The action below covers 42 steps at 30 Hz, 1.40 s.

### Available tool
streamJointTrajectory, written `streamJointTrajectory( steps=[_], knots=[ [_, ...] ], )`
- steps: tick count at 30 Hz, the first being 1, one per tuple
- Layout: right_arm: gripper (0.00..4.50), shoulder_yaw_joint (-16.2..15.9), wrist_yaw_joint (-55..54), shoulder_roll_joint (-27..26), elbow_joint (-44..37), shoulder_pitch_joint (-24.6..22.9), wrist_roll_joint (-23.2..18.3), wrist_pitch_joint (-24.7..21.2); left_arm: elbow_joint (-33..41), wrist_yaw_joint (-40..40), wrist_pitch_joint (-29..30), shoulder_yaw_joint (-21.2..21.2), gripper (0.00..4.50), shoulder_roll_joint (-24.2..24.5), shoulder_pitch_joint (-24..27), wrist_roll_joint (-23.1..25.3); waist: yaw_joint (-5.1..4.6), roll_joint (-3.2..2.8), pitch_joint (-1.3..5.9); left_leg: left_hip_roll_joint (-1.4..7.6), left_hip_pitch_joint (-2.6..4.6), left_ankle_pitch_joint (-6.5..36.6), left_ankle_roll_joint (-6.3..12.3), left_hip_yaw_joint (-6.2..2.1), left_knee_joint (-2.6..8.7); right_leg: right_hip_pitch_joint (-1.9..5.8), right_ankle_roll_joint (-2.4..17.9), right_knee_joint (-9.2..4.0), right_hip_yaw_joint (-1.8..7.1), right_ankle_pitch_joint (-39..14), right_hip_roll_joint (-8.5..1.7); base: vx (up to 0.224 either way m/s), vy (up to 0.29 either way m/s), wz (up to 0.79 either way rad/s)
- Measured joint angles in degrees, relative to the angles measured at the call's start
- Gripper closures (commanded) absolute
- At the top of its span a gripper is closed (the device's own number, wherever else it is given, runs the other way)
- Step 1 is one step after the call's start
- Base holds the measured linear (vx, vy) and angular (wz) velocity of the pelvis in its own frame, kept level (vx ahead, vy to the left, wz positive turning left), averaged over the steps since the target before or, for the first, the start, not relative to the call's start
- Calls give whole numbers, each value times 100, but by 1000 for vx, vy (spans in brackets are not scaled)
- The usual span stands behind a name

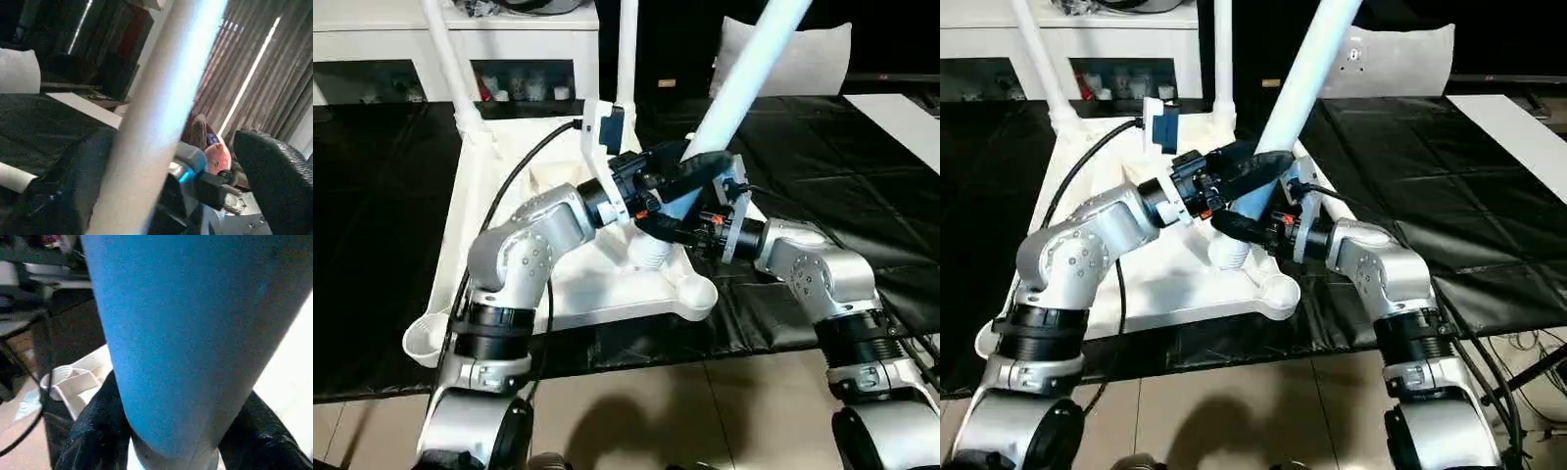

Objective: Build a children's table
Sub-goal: Pick table leg

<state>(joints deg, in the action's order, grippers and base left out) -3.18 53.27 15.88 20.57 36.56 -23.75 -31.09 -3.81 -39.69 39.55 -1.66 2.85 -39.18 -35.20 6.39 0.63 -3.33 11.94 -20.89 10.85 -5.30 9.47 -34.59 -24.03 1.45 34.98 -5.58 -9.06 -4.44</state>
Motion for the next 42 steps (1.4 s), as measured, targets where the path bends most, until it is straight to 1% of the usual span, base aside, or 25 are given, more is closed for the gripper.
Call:
streamJointTrajectory(
  steps=[3,5,8,10,13,16,19,21,23,26,27,31,35,39,40,42],
  knots=[
    [261,147,-258,9,61,-68,71,13,174,-115,-83,99,0,148,19,32,3,0,0,0,0,0,0,0,0,1,0,-1,0,0,0,0,0,0],
    [261,211,-478,-23,52,-133,99,23,266,-191,-190,254,0,359,106,181,1,-1,1,0,2,0,0,0,2,0,-1,0,0,0,0,0,0,0],
    [261,346,-789,6,-53,-290,120,0,297,-333,-327,449,0,797,373,537,-19,-1,0,1,5,0,-1,0,5,0,-2,1,0,-1,1,0,0,0],
    [261,432,-1016,20,-330,-533,123,-103,291,-441,-449,681,0,1191,608,845,-26,-1,0,1,6,0,-2,0,8,0,-5,1,0,-3,1,0,0,0],
    [261,521,-1262,8,-508,-727,155,-138,242,-500,-545,832,0,1385,733,1132,-28,0,0,-1,2,-1,-3,0,6,-1,-4,-1,1,-2,0,0,0,0],
    [261,521,-1491,-73,-866,-901,169,-151,227,-580,-887,1247,0,1563,795,1516,-24,-1,1,-1,10,-1,-4,0,7,5,-5,-2,4,-3,0,0,0,0],
    [261,508,-1595,13,-1188,-1154,230,-167,90,-638,-1135,1592,0,1652,1012,1830,-29,-4,2,-2,8,0,-4,1,8,3,-6,-2,5,-3,0,0,0,0],
    [261,510,-1709,57,-1397,-1316,267,-221,-2,-681,-1212,1707,0,1684,1160,1934,-54,-5,2,-1,8,-1,-4,1,9,2,-6,-2,5,-3,0,0,0,0],
    [261,538,-1839,66,-1511,-1402,307,-243,-30,-748,-1272,1805,0,1691,1199,1999,-76,-4,2,-2,9,-2,-6,1,9,2,-6,-1,4,-3,1,0,0,0],
    [261,696,-1963,65,-1805,-1572,280,-336,-80,-860,-1416,2003,0,1769,1249,2163,-114,-6,3,-2,15,-2,-6,1,10,7,-7,-2,5,-3,1,0,0,0],
    [261,778,-2061,58,-1887,-1625,214,-413,-146,-875,-1479,2045,0,1784,1271,2211,-126,-5,3,-2,18,-2,-6,1,9,9,-7,-2,5,-3,1,0,0,0],
    [261,931,-2226,58,-1958,-1687,105,-511,-275,-880,-1606,2074,0,1806,1345,2337,-154,-5,3,-2,25,-2,-7,4,9,9,-7,-2,6,-3,1,0,0,0],
    [261,907,-2288,80,-2037,-1728,148,-658,-409,-879,-1719,2149,0,1861,1371,2505,-145,-4,3,-2,27,-2,-7,4,12,10,-8,-2,6,-4,1,0,0,0],
    [261,696,-2074,224,-2045,-1896,194,-560,-541,-915,-1834,2208,0,1926,1394,2626,-134,-3,3,-2,19,-1,-7,4,12,7,-10,-4,7,-4,1,0,0,0],
    [261,695,-2048,236,-2043,-1896,213,-515,-553,-950,-1842,2210,18,1930,1394,2639,-134,-3,3,-2,19,-1,-7,4,12,6,-10,-4,7,-4,1,0,0,0],
    [261,696,-2021,263,-2041,-1891,214,-440,-569,-1024,-1855,2247,37,1935,1393,2654,-128,-4,4,-2,22,-1,-7,4,13,9,-10,-4,7,-5,1,0,0,0]
  ],
)
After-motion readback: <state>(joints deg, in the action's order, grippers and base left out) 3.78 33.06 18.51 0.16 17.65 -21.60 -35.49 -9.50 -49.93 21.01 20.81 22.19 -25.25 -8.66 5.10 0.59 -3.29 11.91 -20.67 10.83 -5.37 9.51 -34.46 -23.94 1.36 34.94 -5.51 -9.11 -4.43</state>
